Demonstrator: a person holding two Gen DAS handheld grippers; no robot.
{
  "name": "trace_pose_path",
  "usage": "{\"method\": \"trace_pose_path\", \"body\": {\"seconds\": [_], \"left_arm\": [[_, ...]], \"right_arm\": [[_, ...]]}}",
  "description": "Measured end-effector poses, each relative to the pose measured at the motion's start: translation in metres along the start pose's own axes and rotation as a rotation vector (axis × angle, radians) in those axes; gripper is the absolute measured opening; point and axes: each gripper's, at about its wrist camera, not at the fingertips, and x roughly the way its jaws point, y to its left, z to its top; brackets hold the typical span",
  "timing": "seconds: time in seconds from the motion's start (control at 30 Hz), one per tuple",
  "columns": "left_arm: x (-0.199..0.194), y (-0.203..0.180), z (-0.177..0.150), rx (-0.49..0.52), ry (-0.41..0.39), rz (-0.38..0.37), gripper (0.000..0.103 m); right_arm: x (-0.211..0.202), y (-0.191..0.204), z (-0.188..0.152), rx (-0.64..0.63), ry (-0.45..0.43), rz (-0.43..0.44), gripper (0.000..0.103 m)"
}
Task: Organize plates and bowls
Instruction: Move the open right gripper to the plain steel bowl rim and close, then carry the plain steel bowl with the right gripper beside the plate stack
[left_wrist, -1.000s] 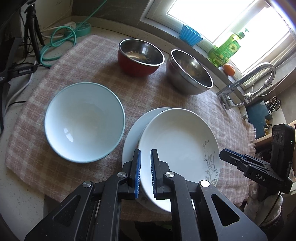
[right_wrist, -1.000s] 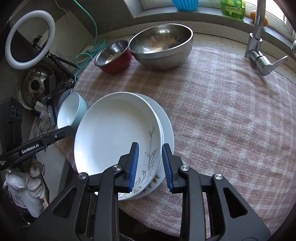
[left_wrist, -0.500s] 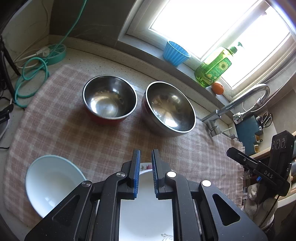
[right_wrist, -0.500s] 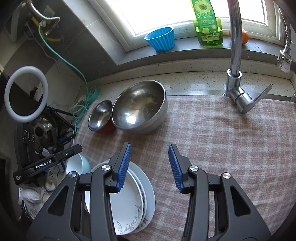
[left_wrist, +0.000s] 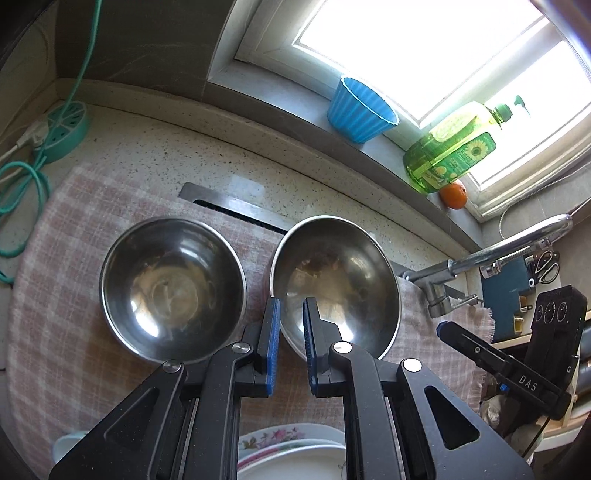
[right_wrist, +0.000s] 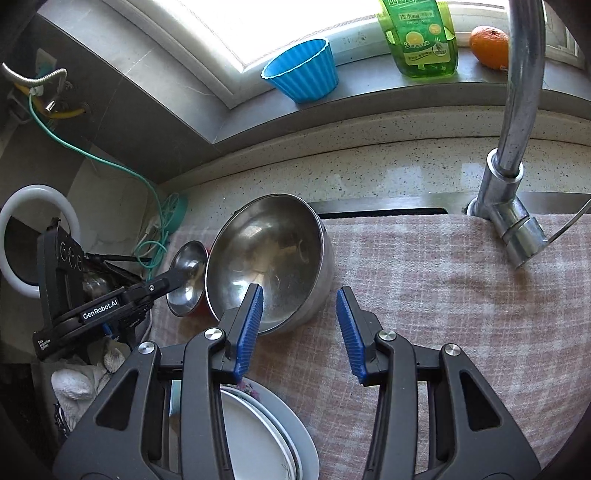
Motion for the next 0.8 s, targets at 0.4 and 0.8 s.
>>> {"method": "trace_pose_path", "body": {"seconds": [0.4,0.8], "left_arm": [[0.036,-0.007,0.034,0.080,0.048,0.094,0.011],[0.062,-0.015,0.029,0.144,0.100,0.134,0.011]], "right_arm": [[0.031,-0.011,0.005,0.054,0.055,0.001,0.040],[0.052,-0.010,0.000,0.064,0.099,-0.003,0.017]]}}
